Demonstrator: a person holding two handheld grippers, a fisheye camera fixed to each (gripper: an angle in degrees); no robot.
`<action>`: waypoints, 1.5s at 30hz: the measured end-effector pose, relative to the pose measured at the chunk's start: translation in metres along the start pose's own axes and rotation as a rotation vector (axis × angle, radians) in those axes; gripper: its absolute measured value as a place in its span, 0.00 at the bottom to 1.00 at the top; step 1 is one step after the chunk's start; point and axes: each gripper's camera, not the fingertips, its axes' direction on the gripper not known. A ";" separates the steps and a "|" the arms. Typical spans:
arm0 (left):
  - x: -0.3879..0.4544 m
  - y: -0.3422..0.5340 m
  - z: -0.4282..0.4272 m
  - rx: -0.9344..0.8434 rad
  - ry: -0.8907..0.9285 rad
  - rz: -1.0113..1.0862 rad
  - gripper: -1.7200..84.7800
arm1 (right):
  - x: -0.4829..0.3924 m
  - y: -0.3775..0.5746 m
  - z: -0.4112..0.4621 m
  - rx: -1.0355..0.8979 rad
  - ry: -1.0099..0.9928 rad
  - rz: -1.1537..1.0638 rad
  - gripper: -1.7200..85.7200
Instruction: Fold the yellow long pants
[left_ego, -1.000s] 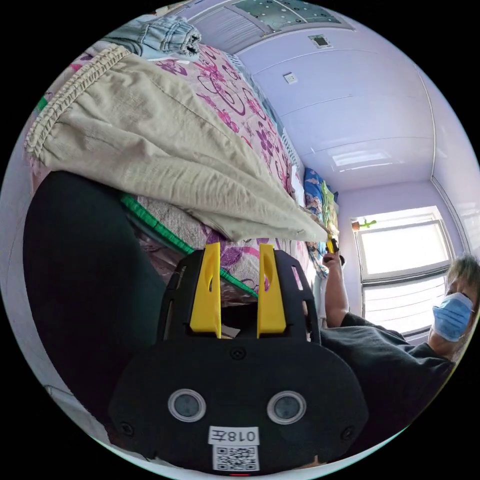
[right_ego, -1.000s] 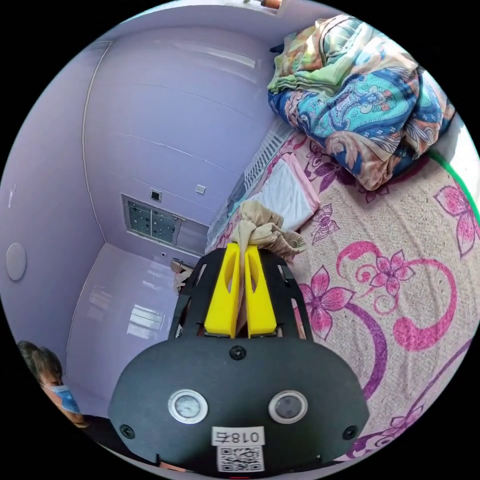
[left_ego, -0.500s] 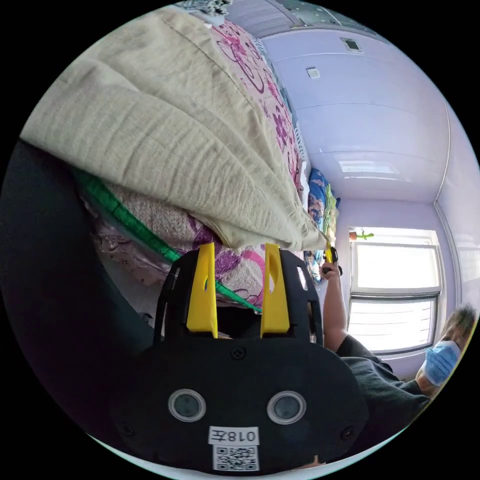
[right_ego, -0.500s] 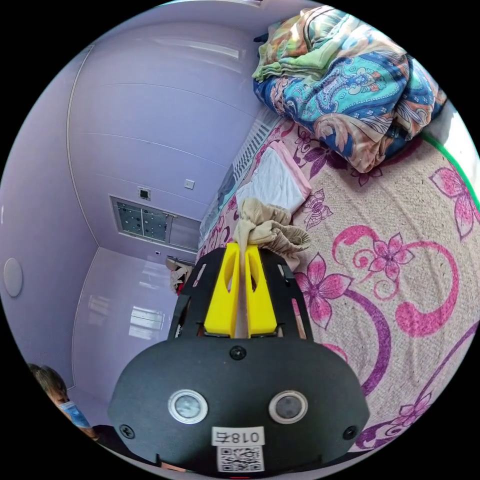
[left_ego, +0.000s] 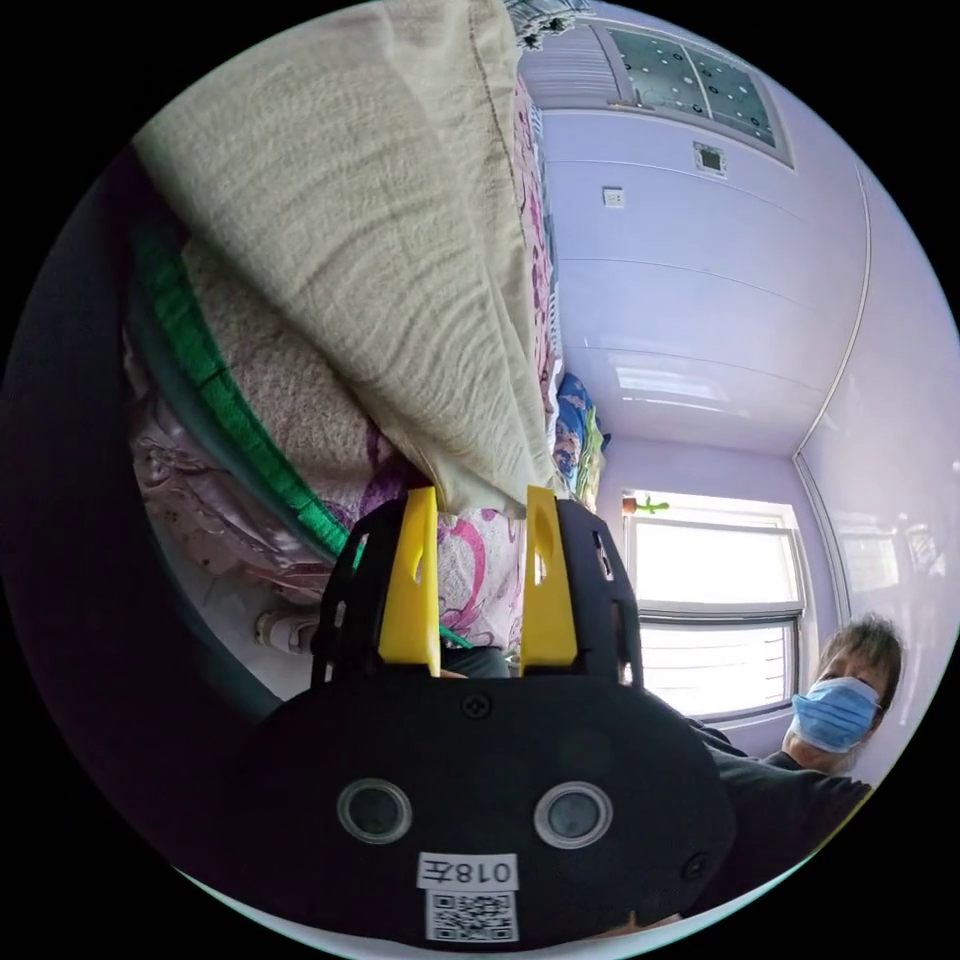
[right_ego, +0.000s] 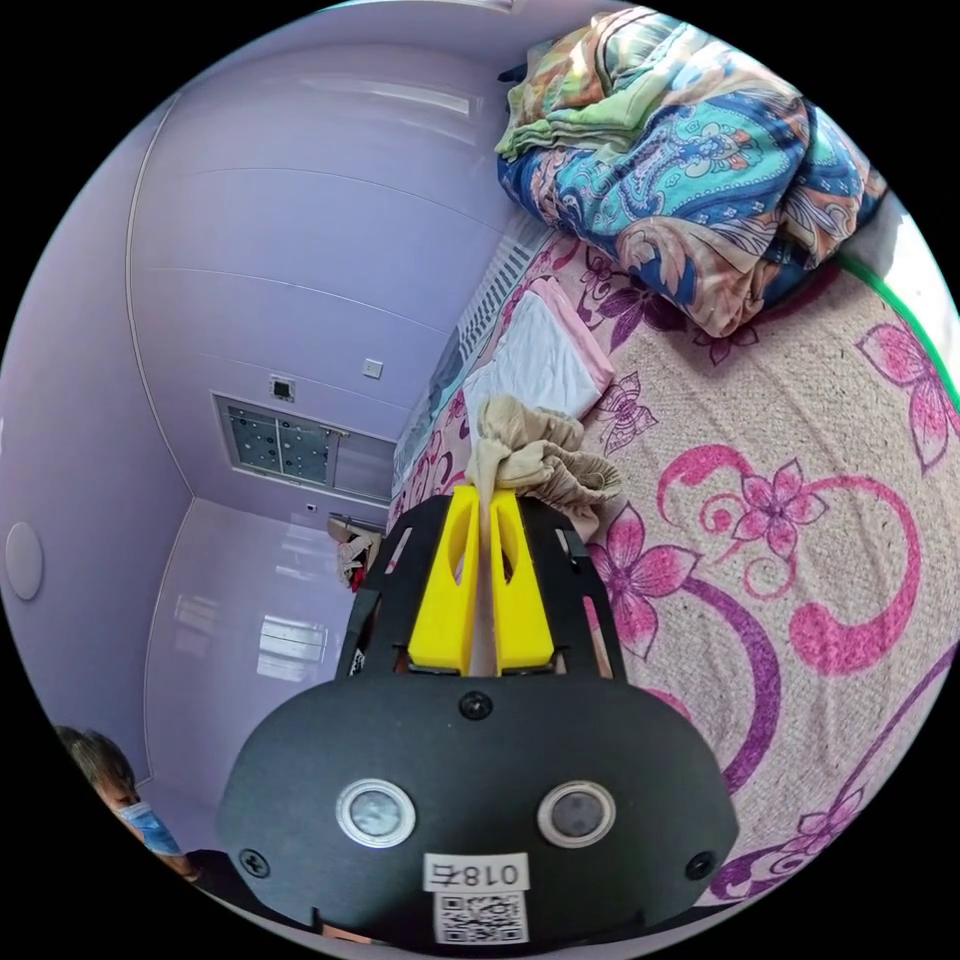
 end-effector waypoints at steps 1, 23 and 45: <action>-0.002 -0.001 0.000 -0.012 -0.030 -0.001 0.17 | 0.001 0.001 -0.001 0.000 0.001 0.002 0.02; 0.008 0.030 -0.070 0.045 0.093 0.185 0.06 | 0.032 0.069 -0.068 0.013 -0.130 -0.005 0.02; 0.198 -0.150 -0.146 0.289 0.252 0.704 0.05 | -0.104 0.136 -0.144 0.280 -0.458 -0.328 0.02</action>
